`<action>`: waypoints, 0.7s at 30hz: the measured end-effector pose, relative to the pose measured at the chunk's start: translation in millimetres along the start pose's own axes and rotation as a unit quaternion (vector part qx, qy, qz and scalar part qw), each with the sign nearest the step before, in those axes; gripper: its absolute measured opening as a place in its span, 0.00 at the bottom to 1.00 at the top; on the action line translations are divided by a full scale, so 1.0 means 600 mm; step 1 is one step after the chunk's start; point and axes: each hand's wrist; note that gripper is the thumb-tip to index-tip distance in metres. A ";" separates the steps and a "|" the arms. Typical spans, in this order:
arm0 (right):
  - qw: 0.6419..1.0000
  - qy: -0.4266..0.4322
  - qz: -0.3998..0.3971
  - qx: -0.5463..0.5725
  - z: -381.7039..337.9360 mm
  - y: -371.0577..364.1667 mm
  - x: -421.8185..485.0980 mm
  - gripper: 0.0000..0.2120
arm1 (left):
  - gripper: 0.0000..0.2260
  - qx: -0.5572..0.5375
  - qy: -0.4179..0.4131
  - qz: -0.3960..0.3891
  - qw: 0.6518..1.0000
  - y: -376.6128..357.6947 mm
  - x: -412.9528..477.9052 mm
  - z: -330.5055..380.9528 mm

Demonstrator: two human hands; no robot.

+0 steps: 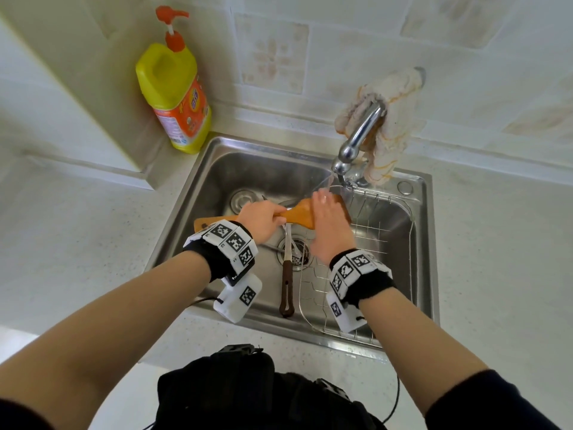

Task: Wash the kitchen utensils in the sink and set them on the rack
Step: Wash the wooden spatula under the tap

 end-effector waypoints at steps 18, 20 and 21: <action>0.997 0.044 0.054 -0.034 0.007 0.001 -0.022 0.43 | 0.11 -0.025 -0.006 0.016 1.000 -0.004 0.012 0.017; 0.998 -0.022 0.064 -0.009 0.009 0.007 -0.021 0.42 | 0.11 -0.029 -0.002 0.016 0.999 -0.004 0.010 0.020; 0.998 -0.024 0.060 -0.001 0.000 0.002 -0.027 0.41 | 0.11 -0.022 0.000 0.015 1.000 -0.005 0.008 0.019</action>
Point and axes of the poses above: each hand's wrist, its own x-axis towards the middle knuckle, its own y-axis out of the back of the hand, z = x × y
